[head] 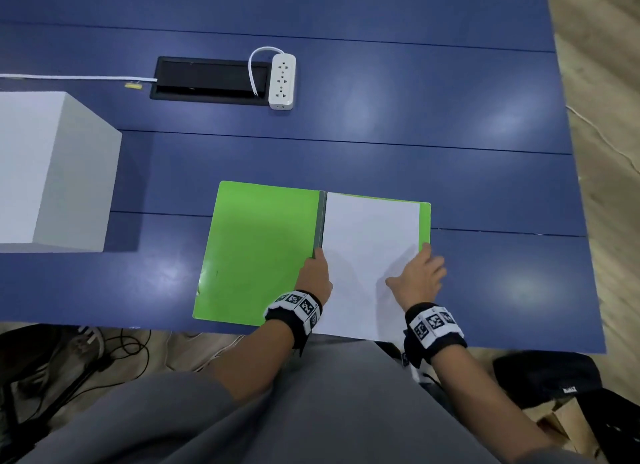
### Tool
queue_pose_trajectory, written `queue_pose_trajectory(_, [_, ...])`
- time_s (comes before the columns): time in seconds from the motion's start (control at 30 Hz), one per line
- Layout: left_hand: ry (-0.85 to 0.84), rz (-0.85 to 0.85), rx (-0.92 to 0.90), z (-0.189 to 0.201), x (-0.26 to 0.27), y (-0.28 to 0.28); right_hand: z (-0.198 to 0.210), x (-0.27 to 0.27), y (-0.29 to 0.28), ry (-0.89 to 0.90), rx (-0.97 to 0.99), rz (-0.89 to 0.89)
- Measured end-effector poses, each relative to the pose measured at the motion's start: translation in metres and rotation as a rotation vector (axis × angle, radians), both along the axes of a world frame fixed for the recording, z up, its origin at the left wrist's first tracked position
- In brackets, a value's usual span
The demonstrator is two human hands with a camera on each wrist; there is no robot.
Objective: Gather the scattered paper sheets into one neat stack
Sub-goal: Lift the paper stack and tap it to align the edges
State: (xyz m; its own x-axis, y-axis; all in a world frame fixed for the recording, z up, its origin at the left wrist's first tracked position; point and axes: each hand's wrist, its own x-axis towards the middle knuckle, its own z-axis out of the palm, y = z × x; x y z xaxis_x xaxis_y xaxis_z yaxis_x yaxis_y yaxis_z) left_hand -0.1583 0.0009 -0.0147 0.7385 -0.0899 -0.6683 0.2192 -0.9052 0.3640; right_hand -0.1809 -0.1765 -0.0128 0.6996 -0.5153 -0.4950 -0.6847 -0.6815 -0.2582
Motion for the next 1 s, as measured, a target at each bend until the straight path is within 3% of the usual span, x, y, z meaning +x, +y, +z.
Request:
queue_pose_trajectory(0.07, [-0.011, -0.004, 0.01, 0.0, -0.002, -0.001, 0.005, -0.001, 0.018, -0.08, -0.189, 0.335])
queue_pose_trajectory(0.13, [-0.027, 0.002, 0.021, -0.001, -0.004, -0.003, 0.0, -0.004, 0.036, -0.185, -0.182, 0.643])
queue_pose_trajectory(0.2, [-0.04, 0.016, 0.028, -0.001, -0.004, -0.002, -0.006, -0.006, 0.052, -0.117, -0.128, 0.84])
queue_pose_trajectory(0.27, [-0.028, 0.04, 0.021, -0.003, -0.003, 0.002, -0.012, -0.006, 0.063, 0.019, -0.065, 0.922])
queue_pose_trajectory(0.47, [0.007, 0.132, 0.038, -0.009, -0.007, 0.021, -0.021, -0.009, 0.069, 0.144, -0.055, 1.002])
queue_pose_trajectory(0.73, [-0.01, 0.713, 0.378, -0.011, -0.027, 0.157, -0.022, -0.006, 0.073, 0.218, -0.02, 0.973])
queue_pose_trajectory(0.9, [0.03, 0.716, 0.465, -0.027, -0.047, 0.182, -0.02, -0.005, 0.076, 0.222, -0.012, 0.959])
queue_pose_trajectory(1.0, [-0.012, 0.813, 0.395, -0.024, -0.048, 0.184, -0.019, -0.005, 0.077, 0.221, -0.008, 0.945])
